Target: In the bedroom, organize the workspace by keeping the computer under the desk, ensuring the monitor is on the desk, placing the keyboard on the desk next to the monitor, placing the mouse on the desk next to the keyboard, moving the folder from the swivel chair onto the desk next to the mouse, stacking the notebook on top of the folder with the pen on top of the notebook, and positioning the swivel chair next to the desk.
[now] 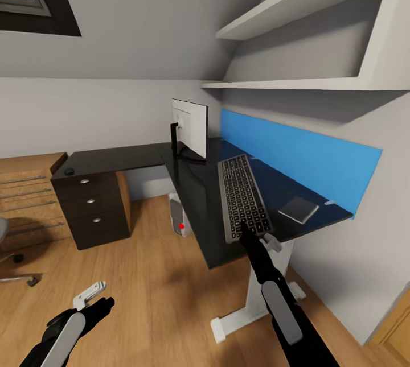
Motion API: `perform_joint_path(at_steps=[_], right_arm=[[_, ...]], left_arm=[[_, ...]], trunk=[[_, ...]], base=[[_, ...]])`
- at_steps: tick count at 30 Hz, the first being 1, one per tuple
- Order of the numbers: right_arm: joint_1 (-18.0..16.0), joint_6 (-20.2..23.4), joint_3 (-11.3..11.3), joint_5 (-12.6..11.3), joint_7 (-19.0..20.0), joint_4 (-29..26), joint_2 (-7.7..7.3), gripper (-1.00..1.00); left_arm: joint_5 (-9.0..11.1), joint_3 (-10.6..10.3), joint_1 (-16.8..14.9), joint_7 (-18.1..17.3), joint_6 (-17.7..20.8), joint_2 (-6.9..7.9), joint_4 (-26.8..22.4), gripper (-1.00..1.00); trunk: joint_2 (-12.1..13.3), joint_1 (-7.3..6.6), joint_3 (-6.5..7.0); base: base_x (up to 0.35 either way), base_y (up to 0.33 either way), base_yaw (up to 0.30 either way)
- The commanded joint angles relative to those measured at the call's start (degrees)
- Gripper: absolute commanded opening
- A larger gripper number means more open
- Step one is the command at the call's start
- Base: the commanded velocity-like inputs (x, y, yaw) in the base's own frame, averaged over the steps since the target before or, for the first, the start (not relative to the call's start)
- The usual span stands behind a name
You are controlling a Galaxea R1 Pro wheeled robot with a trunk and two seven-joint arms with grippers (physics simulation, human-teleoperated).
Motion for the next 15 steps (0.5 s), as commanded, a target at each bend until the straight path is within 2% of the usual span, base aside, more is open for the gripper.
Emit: perform_joint_path(at_steps=[1,6,12,15], right_arm=[[0.0,-0.4,0.1,-0.5,0.3,0.0,-0.01,-1.0],[0.2,-0.8,0.1,-0.4,0.0,-0.1,-0.08,-1.0],[1.3,-0.9,0.0,-0.3,-0.2,-2.4,-0.12,-1.0],[4.0,-0.9,0.0,-0.2,-0.6,-6.2,-0.02,-1.0]], left_arm=[[0.6,0.0,0.0,0.5,0.1,0.01,-0.1,1.0],[0.7,-0.2,0.0,0.7,0.1,-0.38,1.2,1.0],[0.8,-0.2,0.0,0.5,0.1,-0.52,1.7,1.0],[0.7,-0.3,0.0,0.5,-0.1,-0.58,4.9,1.0]], trunk=[[0.0,0.02,-0.06],[0.0,0.02,-0.06],[0.0,0.02,-0.06],[0.0,0.02,-0.06]], base=[[0.14,0.034,0.0],[0.007,0.002,-0.036],[0.0,0.0,-0.23],[0.0,0.0,-0.258]])
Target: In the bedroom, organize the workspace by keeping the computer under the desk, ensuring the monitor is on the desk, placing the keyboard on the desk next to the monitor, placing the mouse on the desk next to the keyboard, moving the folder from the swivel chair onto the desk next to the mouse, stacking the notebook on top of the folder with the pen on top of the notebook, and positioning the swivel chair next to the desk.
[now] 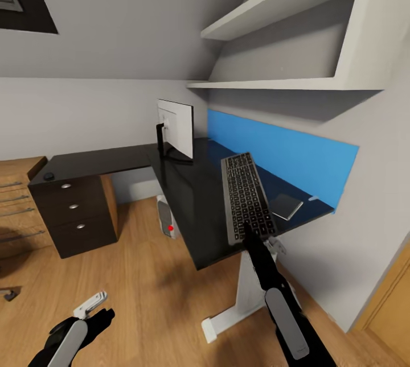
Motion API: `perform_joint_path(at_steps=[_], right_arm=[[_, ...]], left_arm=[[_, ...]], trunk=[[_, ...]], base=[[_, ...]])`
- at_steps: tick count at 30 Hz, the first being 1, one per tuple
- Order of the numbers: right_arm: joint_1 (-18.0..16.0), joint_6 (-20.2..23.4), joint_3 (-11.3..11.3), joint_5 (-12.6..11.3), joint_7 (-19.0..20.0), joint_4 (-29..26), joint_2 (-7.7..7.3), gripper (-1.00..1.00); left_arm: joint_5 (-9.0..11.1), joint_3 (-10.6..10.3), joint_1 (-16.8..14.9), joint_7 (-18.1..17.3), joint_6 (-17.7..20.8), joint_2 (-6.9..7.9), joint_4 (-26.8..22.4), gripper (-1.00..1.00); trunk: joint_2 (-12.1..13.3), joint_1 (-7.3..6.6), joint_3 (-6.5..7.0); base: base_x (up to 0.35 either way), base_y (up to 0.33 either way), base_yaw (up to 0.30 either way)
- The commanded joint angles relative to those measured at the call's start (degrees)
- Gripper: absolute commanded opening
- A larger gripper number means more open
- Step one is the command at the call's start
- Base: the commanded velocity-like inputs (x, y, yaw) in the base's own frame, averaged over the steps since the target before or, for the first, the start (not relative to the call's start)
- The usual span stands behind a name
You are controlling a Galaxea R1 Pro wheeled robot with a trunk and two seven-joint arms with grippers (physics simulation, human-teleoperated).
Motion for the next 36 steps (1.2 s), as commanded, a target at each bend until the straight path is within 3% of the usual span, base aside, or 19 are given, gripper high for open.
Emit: perform_joint_path(at_steps=[1,5,6,8,10,13,22,25,26,28,29,32,36], right_arm=[[0.3,-0.2,0.1,-0.6,0.1,-0.6,0.03,-1.0],[1.9,-0.2,0.1,-0.6,-1.7,-3.0,0.05,-1.0],[2.9,-0.2,0.1,-0.6,-2.9,-4.9,0.05,-1.0],[3.5,-0.2,0.1,-0.6,-3.3,-5.9,0.06,-1.0],[5.1,-0.1,0.1,-0.7,-4.9,-8.8,0.04,-1.0],[6.4,-0.1,0.1,-0.8,-6.2,-11.0,-0.01,-1.0],[7.4,0.2,0.3,-0.8,-6.7,-12.2,-0.08,-1.0],[7.4,0.0,2.2,-0.9,-6.6,-12.2,0.01,-1.0],[7.4,-0.2,3.7,-0.8,-6.5,-12.2,-0.06,-1.0],[7.4,0.0,3.8,-0.8,-6.6,-12.2,-0.12,-1.0],[7.4,0.1,3.9,-0.8,-6.8,-12.0,-0.14,-1.0],[7.4,0.1,3.9,-0.7,-6.8,-12.0,-0.16,-1.0],[7.4,0.1,3.9,-0.6,-6.8,-12.1,-0.21,-1.0]], left_arm=[[0.6,0.0,0.0,0.5,0.0,0.01,0.7,1.0],[0.4,-0.1,0.0,0.4,-3.2,0.05,5.5,1.0],[-1.3,-1.2,0.0,-0.4,-9.1,0.07,10.4,1.0],[-2.5,-2.1,0.0,-1.2,-11.5,0.08,11.9,1.0],[-5.0,-3.8,0.0,-3.7,-15.7,0.08,14.2,1.0],[-6.1,-4.4,0.0,-5.3,-17.3,0.15,15.4,1.0],[-7.7,-4.7,0.0,-6.1,-18.1,0.61,17.6,1.0],[-7.7,-4.7,0.0,-6.1,-18.1,0.68,18.4,1.0],[-7.6,-4.5,0.0,-6.2,-18.1,1.41,19.4,1.0],[-7.5,-4.4,0.0,-6.3,-18.1,1.83,19.6,1.0],[-7.4,-4.4,0.0,-9.7,-18.5,3.38,24.3,1.0],[-7.5,-4.4,0.0,-14.7,-20.5,3.68,26.7,1.0],[-7.8,-4.6,0.0,-18.5,-27.8,3.6,29.8,1.0]], trunk=[[0.0,0.0,-0.06],[0.0,0.0,-0.06],[0.0,0.0,-0.06],[0.0,0.0,-0.06],[0.0,0.0,-0.06],[0.0,0.0,-0.06],[3.6,-1.98,1.56],[4.8,-2.64,2.1],[5.2,-2.86,2.28],[6.0,-3.3,2.64],[6.4,-3.52,2.82],[7.6,-4.18,3.35],[9.2,-5.06,4.07]], base=[[0.0,0.0,-0.255],[0.0,0.0,-0.248],[0.0,0.0,-0.183],[0.0,0.0,-0.137],[0.0,0.0,-0.051],[0.0,0.0,-0.022],[0.0,0.0,-0.002],[0.0,0.0,0.0],[0.0,0.0,0.0],[0.0,0.0,0.0],[0.0,0.0,0.0],[0.0,0.0,0.0],[0.0,0.0,0.0]])
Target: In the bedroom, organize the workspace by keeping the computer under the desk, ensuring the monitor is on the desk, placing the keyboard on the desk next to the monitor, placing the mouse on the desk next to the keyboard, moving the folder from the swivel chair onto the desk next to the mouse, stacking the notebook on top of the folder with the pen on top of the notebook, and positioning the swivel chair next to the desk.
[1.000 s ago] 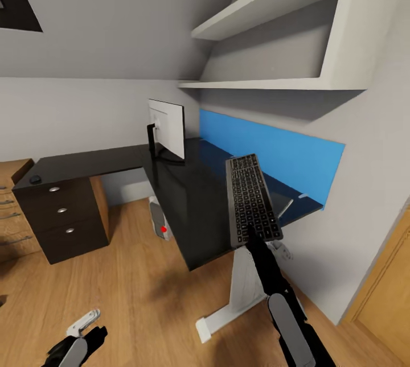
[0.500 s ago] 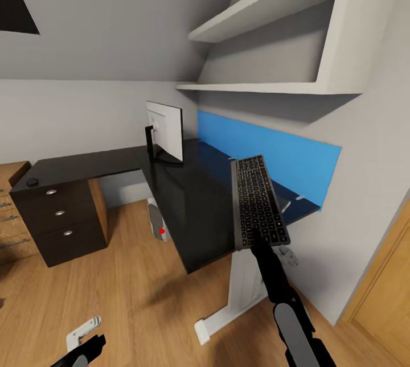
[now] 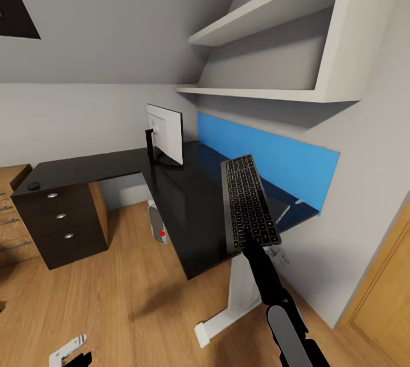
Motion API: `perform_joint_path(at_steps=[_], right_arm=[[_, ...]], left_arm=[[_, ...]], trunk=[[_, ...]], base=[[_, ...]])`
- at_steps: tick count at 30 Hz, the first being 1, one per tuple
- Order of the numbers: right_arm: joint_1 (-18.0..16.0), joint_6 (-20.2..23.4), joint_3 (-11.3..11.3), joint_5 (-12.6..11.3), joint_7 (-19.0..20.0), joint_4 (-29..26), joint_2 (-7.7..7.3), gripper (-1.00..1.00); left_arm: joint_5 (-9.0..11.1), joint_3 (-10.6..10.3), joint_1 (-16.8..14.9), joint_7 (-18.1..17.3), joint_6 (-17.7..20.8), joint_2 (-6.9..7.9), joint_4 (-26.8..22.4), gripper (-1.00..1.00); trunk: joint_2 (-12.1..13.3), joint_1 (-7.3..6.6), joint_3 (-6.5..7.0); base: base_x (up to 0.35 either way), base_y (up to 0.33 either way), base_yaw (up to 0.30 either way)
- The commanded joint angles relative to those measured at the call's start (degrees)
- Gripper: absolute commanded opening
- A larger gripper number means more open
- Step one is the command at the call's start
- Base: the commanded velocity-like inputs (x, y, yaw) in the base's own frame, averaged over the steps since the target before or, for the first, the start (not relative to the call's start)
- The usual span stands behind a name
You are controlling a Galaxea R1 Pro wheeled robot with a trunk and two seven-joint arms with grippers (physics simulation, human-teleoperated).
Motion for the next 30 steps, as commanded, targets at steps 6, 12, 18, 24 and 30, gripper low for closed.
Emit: perform_joint_path(at_steps=[6,12,18,24,30], right_arm=[[0.0,-0.3,0.1,-0.4,0.0,0.1,-0.03,-1.0],[0.0,-0.2,0.1,1.3,-0.2,0.1,0.05,-1.0],[0.0,-0.2,0.2,1.9,-0.5,0.0,0.1,-1.0],[0.0,0.2,0.3,1.9,-0.6,0.0,0.11,-1.0],[0.0,1.3,0.3,1.9,-0.6,0.1,0.07,-1.0]], left_arm=[[0.2,-0.6,0.0,-0.6,-8.3,-0.08,4.3,1.0],[0.6,-0.6,0.0,-0.4,-11.3,-0.17,8.3,1.0],[0.4,-0.6,0.0,-0.4,-19.9,-2.77,19.5,1.0],[0.3,-1.1,0.0,-0.6,-18.8,-4.65,23.4,1.0],[0.5,-0.9,0.0,-0.6,-12.9,-4.67,23.7,1.0]], trunk=[[2.4,-1.33,1.02],[4.8,-2.65,2.1],[7.2,-3.96,3.18],[9.6,-5.28,4.25],[12.0,-6.6,5.33]], base=[[0.0,0.0,0.0],[0.0,0.0,0.0],[0.0,0.0,0.0],[0.0,0.0,0.0],[0.0,0.0,0.0]])
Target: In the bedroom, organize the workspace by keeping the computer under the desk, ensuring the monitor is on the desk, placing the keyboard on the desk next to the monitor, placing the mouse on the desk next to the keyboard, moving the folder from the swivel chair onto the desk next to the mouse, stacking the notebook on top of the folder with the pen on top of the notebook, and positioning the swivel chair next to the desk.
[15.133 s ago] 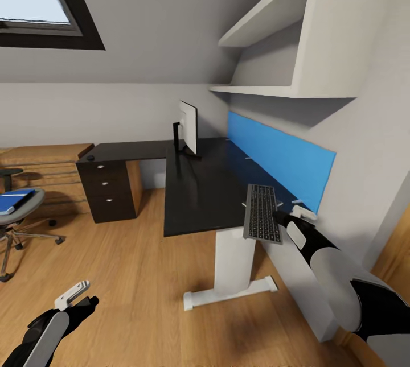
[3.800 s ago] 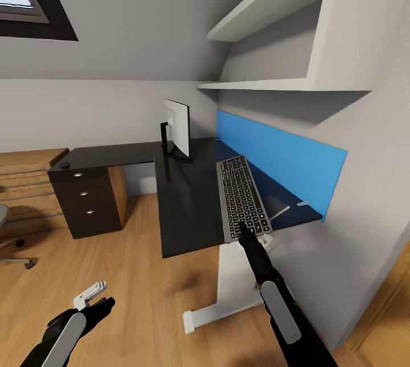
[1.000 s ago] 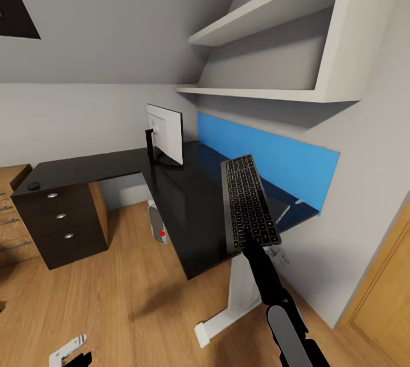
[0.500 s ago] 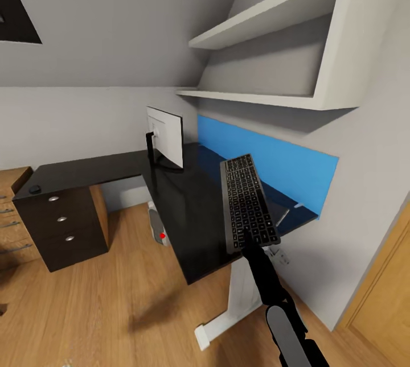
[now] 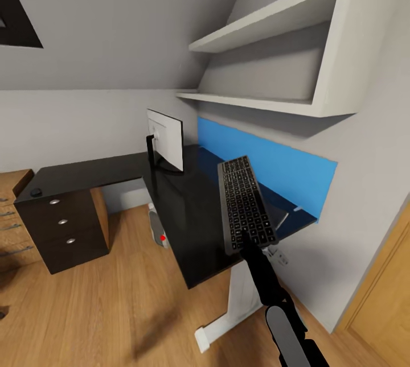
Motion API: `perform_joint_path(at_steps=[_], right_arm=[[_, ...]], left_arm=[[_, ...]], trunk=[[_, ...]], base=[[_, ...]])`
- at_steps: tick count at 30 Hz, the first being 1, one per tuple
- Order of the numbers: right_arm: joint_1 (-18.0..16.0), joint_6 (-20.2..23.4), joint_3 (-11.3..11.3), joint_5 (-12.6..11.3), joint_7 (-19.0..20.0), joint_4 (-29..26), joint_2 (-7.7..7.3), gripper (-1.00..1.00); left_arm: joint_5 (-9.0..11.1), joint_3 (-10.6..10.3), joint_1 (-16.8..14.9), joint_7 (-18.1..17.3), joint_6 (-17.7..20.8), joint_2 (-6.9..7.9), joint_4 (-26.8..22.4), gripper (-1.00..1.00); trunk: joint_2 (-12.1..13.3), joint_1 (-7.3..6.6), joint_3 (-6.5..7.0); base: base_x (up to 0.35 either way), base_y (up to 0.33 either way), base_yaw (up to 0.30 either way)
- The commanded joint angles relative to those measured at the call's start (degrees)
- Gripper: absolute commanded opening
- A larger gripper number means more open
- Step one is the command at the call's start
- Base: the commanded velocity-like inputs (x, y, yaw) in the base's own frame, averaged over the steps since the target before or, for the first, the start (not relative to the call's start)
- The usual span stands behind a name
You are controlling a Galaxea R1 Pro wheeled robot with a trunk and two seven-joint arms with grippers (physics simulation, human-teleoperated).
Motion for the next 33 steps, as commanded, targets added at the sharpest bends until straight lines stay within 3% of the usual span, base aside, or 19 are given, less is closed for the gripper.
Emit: perform_joint_path(at_steps=[1,7,15,24,33], right_arm=[[0.0,-0.3,0.1,-0.6,0.0,0.0,-0.02,-1.0],[0.0,-0.2,0.0,-0.6,0.0,0.0,-0.03,-1.0],[0.0,-0.1,0.0,-0.6,0.1,-0.1,-0.18,-1.0],[0.0,0.0,0.1,-0.6,0.1,-0.2,-0.45,-1.0],[0.0,1.3,0.0,-0.6,0.1,-0.1,-0.47,-1.0]], left_arm=[[0.4,-0.4,0.0,0.3,-0.1,0.02,0.0,1.0],[0.6,-0.2,0.0,0.0,-0.8,0.0,-0.1,1.0],[0.3,-0.2,0.0,0.0,-6.9,-0.59,-0.1,1.0],[0.1,-0.2,0.0,0.0,-9.4,-1.03,-0.1,1.0],[0.1,-0.2,0.0,0.0,-10.2,-1.24,-0.1,1.0]], trunk=[[0.4,-0.23,0.12],[2.8,-1.55,1.2],[6.0,-3.3,2.64],[6.0,-3.3,2.64],[6.0,-3.3,2.64]], base=[[0.0,0.0,0.0],[0.0,0.0,0.0],[0.0,0.0,0.0],[0.0,0.019,0.0],[0.051,0.263,0.0]])
